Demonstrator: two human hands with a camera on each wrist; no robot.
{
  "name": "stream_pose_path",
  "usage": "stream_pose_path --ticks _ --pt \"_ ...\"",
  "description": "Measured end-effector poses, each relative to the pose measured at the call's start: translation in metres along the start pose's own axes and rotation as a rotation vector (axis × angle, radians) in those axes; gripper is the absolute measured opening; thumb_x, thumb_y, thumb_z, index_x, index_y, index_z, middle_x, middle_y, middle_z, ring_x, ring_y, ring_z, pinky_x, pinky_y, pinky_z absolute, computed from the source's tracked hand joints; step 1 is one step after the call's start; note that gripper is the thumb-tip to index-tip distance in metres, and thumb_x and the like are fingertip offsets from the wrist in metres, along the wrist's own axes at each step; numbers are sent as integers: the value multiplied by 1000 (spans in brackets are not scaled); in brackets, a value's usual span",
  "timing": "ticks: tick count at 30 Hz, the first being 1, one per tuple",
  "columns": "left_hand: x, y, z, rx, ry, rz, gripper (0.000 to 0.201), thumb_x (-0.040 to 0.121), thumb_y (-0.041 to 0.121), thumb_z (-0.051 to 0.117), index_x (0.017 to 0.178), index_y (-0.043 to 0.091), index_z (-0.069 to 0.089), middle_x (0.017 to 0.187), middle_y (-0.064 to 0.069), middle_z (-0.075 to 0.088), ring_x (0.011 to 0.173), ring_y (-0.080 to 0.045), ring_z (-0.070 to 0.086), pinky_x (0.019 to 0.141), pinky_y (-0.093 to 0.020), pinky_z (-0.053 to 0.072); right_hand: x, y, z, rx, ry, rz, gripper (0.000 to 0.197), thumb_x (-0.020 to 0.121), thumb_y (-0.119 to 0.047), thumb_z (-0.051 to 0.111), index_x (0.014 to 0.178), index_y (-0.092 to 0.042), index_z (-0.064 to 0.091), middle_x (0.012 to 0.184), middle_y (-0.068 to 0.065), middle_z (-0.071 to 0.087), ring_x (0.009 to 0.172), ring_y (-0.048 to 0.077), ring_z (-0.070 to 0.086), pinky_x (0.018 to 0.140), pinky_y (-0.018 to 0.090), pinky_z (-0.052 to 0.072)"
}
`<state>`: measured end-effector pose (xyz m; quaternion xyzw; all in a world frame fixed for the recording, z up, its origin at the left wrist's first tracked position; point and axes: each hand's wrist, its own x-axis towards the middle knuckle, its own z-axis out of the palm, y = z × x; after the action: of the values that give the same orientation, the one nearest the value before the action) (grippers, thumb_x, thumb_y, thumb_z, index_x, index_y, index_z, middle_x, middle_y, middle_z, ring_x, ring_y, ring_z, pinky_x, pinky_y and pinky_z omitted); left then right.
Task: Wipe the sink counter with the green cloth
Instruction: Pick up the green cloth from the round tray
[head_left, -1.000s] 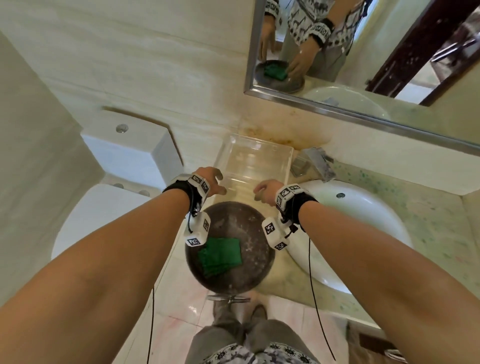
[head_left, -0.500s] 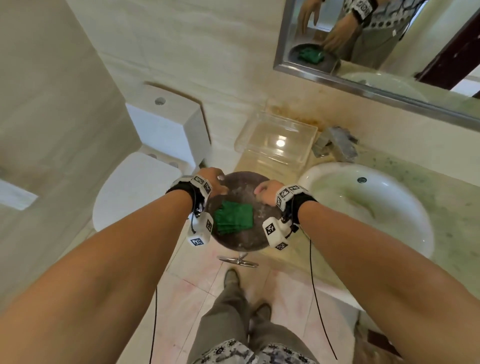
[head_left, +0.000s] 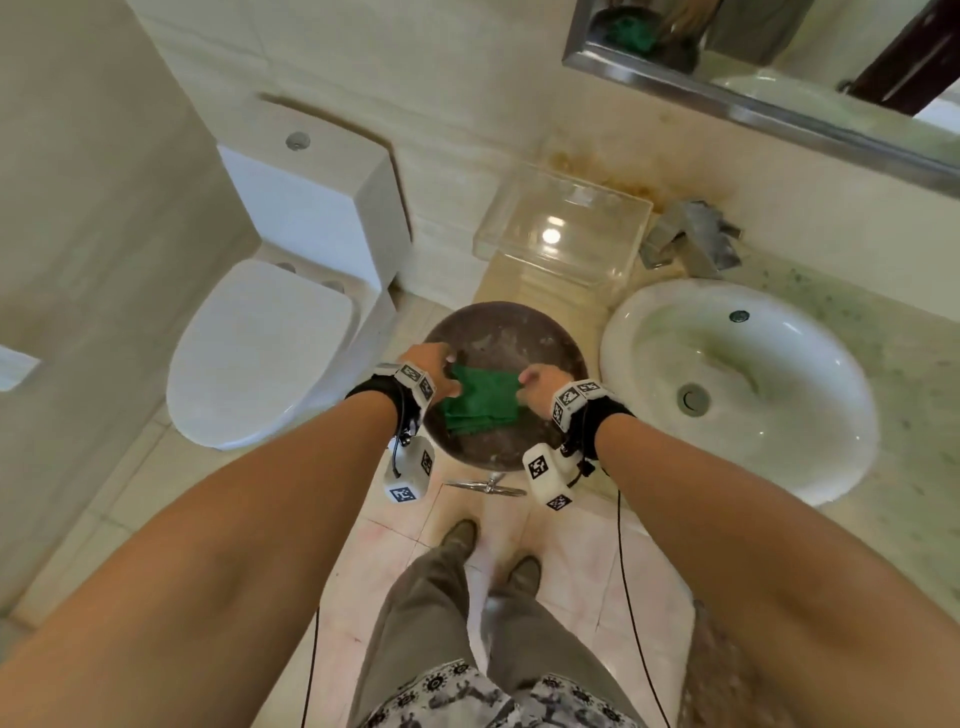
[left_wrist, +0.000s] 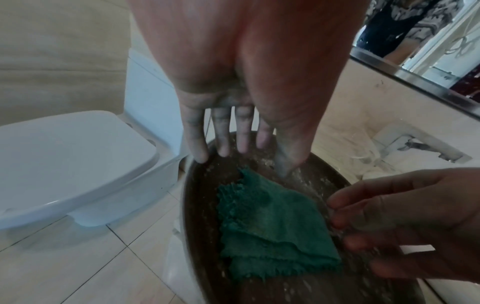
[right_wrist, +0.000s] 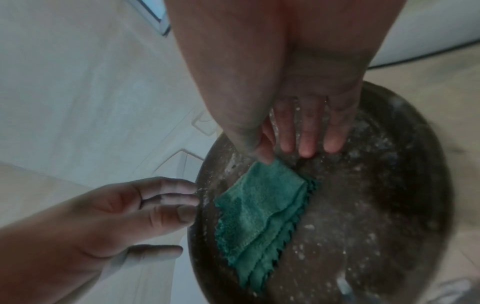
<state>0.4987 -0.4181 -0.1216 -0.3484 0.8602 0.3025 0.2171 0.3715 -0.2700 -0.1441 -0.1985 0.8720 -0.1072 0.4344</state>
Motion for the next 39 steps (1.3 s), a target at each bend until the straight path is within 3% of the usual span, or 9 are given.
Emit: stream_pose_path --ticks 8,13,19,22,27,30,33,37,39 --pt "38 0 11 137 -105 121 71 80 31 75 141 13 43 135 -12 48 122 -32 50 102 -39 44 13 -5 12 91 33 143 45 88 -32 60 131 -19 49 125 10 59 108 30 60 88 33 48" --pt "50 4 15 196 -147 124 60 80 31 76 132 15 50 126 -12 58 109 -33 59 90 -40 51 20 -4 20 223 24 188 46 82 -33 63 125 -20 52 117 11 61 101 32 62 91 45 54" --pt "55 9 21 234 -226 94 51 81 29 77 125 14 57 117 -13 64 100 -34 64 88 -41 54 25 3 23 454 9 234 40 74 -22 70 110 -21 54 103 12 66 92 26 65 88 46 56" --pt "54 10 21 239 -230 97 47 81 28 76 122 14 59 116 -12 65 101 -33 64 88 -41 54 18 4 19 503 -5 239 33 81 -14 71 110 -17 55 93 12 67 82 22 63 83 40 56" --pt "53 16 18 234 -240 89 40 84 27 72 121 14 64 115 -12 67 102 -32 64 89 -38 53 18 6 18 468 -83 201 33 75 -19 75 106 -19 64 82 9 63 76 25 59 74 37 52" --pt "49 24 8 221 -249 94 39 86 27 69 122 14 63 118 -10 65 108 -32 61 89 -35 50 17 7 10 452 -80 155 12 77 -17 72 85 -24 66 71 6 58 63 24 53 60 34 46" --pt "44 34 -6 195 -248 99 42 82 31 71 120 15 63 118 -10 64 107 -30 61 90 -36 51 0 1 -11 470 -78 104 16 83 -13 64 73 -25 59 68 5 53 55 23 46 50 30 40" --pt "33 60 -27 135 -229 154 44 80 28 72 120 11 61 114 -11 64 103 -30 61 85 -34 51 -24 1 -42 492 18 3 7 88 -14 57 87 -19 61 77 4 57 65 19 53 51 25 44" --pt "28 75 -35 95 -235 196 42 80 25 74 117 11 63 108 -9 65 101 -29 63 85 -33 52 -34 6 -59 528 73 -34 12 90 -14 56 99 -18 62 90 8 62 80 24 60 63 29 53"
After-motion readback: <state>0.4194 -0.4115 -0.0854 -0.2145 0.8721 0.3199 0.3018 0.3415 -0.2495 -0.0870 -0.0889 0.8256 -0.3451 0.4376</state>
